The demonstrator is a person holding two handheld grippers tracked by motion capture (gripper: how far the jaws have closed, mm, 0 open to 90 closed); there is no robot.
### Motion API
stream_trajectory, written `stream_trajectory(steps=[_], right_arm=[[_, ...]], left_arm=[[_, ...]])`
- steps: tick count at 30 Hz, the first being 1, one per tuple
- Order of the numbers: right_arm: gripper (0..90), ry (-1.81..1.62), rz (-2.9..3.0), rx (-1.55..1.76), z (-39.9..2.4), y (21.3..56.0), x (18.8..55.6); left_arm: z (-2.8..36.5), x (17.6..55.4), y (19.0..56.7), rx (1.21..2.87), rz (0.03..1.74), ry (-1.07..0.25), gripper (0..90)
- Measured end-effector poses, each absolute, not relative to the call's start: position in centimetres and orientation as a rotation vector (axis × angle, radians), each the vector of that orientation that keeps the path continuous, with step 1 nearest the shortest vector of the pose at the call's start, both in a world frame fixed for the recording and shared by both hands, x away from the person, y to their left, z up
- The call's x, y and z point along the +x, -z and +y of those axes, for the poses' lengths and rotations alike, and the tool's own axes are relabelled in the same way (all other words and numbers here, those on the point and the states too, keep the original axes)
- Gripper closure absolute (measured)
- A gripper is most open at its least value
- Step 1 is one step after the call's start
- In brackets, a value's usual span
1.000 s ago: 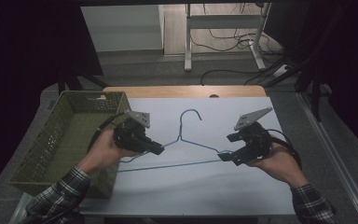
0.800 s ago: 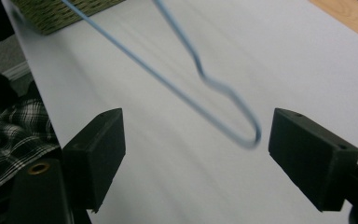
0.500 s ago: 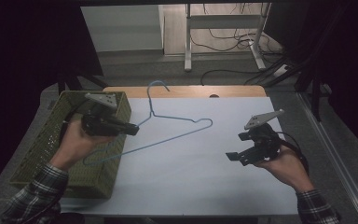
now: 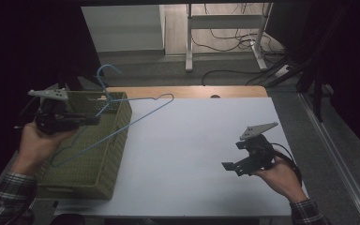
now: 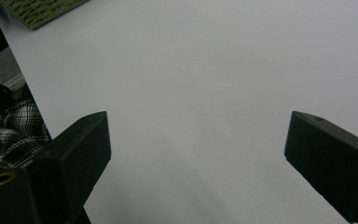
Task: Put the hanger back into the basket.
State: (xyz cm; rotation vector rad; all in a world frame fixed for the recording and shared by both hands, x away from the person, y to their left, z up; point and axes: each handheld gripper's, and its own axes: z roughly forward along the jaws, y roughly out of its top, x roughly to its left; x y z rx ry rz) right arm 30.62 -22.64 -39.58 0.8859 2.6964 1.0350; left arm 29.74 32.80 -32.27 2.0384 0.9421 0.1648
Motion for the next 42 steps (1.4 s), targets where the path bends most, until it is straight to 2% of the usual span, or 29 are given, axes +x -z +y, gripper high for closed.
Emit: stream_trajectory(steps=[7,16,26,37,38,40,41,42], right_arm=[[5.5,-1.066,2.689,0.914,-22.7,41.0,29.4],[5.3,-1.073,2.7,0.938,-22.6,42.2,28.8],[5.4,-1.048,2.726,0.938,-22.3,43.1,28.5],[5.4,-1.029,2.753,0.94,-22.1,43.9,28.3],[5.4,-1.025,2.758,0.938,-22.0,44.0,28.3],[5.4,-1.022,2.76,0.94,-22.0,44.0,28.2],[5.4,-1.022,2.761,0.942,-22.0,44.1,28.1],[5.4,-1.022,2.761,0.942,-22.0,44.1,28.1]], left_arm=[[37.7,27.6,33.6,1.952,1.056,-0.226,87.3],[41.5,27.3,36.6,1.85,1.205,-0.295,87.3],[42.5,29.3,40.9,1.816,1.305,-0.3,87.1],[42.1,30.0,44.3,1.898,1.401,-0.296,86.6],[42.2,30.3,44.7,1.916,1.432,-0.238,85.8],[42.3,30.4,44.8,1.917,1.463,-0.242,84.4],[42.4,30.4,44.5,1.922,1.519,-0.287,58.4],[42.4,30.4,44.5,1.922,1.519,-0.287,49.4]])
